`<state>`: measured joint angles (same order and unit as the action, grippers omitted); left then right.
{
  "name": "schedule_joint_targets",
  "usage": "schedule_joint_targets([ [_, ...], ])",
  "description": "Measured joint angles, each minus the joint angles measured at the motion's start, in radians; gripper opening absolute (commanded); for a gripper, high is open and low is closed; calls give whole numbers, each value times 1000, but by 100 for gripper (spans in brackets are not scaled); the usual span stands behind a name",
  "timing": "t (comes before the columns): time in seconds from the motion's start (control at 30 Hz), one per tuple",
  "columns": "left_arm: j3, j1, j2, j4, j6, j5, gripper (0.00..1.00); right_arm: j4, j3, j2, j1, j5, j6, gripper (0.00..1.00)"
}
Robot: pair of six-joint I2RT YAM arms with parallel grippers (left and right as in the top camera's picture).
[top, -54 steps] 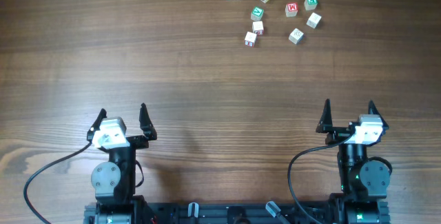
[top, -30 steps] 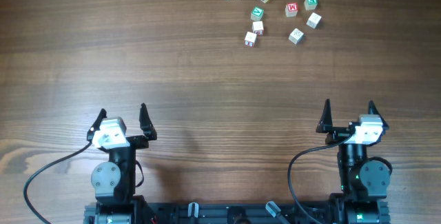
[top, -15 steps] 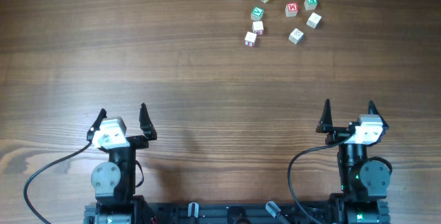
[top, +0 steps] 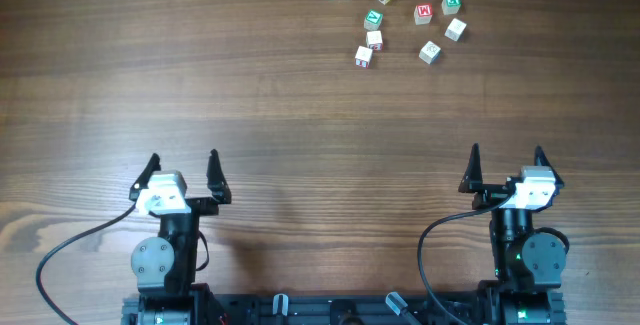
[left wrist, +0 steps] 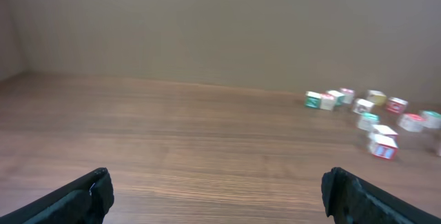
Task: Form a circle
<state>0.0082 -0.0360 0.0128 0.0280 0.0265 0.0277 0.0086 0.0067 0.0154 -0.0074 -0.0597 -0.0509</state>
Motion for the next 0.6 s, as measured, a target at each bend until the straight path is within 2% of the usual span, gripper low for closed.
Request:
schedule_joint_targets([
  [0.17,38,0,8,49,33,120,100,0,0,0,0,0,0,100],
  [0.3,145,0,66,98,52,212,100,0,0,0,0,0,0,100],
  [0.43,284,0,186,176,62,290,100,0,0,0,0,0,0,100],
  [0.6,544,0,430,323,66,432,100,0,0,0,0,0,0,100],
])
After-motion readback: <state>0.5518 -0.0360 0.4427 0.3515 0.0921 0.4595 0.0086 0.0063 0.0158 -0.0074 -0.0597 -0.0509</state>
